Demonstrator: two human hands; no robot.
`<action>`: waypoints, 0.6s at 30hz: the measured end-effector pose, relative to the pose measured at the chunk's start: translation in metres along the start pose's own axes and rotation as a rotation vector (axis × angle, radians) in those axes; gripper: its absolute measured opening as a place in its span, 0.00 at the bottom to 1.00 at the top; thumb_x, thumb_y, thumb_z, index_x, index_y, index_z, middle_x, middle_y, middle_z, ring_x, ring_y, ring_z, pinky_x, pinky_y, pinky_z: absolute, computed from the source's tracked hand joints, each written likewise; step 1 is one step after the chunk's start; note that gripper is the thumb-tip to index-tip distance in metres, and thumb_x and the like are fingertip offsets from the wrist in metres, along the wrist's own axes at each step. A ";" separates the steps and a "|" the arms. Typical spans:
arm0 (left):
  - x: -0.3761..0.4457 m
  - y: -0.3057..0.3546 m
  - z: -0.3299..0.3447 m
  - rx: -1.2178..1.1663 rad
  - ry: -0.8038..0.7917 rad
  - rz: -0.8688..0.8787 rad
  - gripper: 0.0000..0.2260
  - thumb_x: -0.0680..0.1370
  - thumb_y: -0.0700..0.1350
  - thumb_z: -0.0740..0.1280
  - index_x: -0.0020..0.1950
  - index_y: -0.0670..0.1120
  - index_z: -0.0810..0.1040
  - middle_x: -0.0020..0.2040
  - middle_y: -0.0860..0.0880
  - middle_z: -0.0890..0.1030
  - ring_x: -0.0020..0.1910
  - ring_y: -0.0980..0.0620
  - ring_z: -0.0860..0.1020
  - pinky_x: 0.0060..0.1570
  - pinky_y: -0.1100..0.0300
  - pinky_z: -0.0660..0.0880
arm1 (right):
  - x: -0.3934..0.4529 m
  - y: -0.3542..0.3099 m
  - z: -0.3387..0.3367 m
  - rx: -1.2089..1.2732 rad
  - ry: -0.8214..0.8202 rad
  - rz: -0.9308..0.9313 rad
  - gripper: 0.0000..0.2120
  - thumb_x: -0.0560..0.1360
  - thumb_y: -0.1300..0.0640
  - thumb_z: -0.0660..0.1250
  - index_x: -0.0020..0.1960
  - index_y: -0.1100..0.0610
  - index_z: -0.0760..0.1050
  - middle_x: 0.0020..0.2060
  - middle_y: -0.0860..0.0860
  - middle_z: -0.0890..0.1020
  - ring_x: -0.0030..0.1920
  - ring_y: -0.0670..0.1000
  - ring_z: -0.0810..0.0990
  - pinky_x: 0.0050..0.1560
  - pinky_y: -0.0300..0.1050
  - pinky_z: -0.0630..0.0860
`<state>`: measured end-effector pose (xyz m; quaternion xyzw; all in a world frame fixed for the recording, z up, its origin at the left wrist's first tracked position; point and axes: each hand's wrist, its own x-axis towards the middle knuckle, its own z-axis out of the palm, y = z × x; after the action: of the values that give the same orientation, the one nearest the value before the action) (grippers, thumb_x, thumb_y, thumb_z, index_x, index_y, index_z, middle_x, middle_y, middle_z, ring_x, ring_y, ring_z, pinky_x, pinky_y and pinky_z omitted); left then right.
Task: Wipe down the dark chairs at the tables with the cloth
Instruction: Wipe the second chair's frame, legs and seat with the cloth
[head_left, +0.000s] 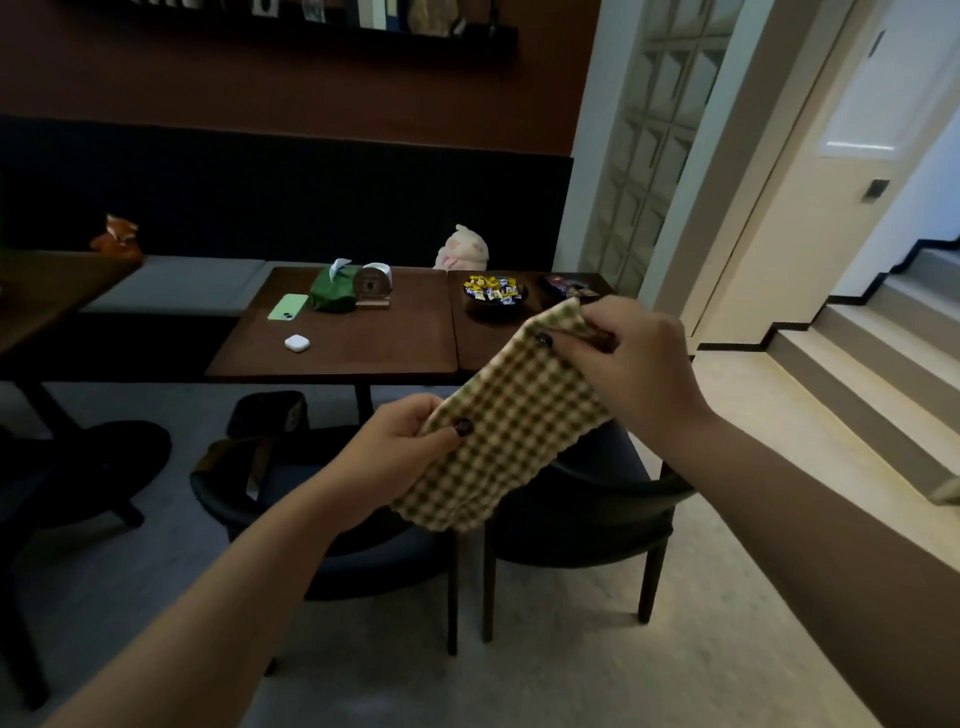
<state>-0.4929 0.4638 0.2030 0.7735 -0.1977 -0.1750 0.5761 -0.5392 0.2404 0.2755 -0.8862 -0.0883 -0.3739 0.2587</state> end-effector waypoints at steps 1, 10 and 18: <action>0.003 0.001 -0.004 -0.099 -0.021 -0.051 0.06 0.80 0.45 0.65 0.52 0.49 0.81 0.46 0.53 0.85 0.45 0.55 0.83 0.40 0.62 0.77 | 0.000 -0.008 0.003 -0.024 0.039 -0.074 0.06 0.73 0.59 0.72 0.46 0.62 0.82 0.38 0.53 0.82 0.38 0.48 0.78 0.41 0.36 0.73; 0.020 -0.013 -0.061 -0.696 -0.085 -0.316 0.24 0.83 0.57 0.54 0.58 0.42 0.82 0.52 0.43 0.85 0.50 0.47 0.84 0.39 0.58 0.80 | -0.054 -0.078 0.116 -0.243 -0.199 -0.228 0.13 0.75 0.56 0.65 0.56 0.59 0.81 0.48 0.53 0.82 0.50 0.53 0.79 0.51 0.52 0.76; 0.040 -0.079 -0.111 -0.408 -0.093 -0.220 0.13 0.83 0.52 0.59 0.56 0.49 0.82 0.50 0.49 0.85 0.50 0.49 0.84 0.42 0.57 0.79 | -0.068 -0.095 0.182 0.023 -0.180 0.199 0.16 0.75 0.53 0.63 0.61 0.56 0.78 0.56 0.48 0.80 0.60 0.44 0.75 0.63 0.46 0.73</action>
<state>-0.3946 0.5551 0.1559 0.6491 -0.0992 -0.3084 0.6882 -0.5076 0.4191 0.1577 -0.9175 -0.0271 -0.2644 0.2959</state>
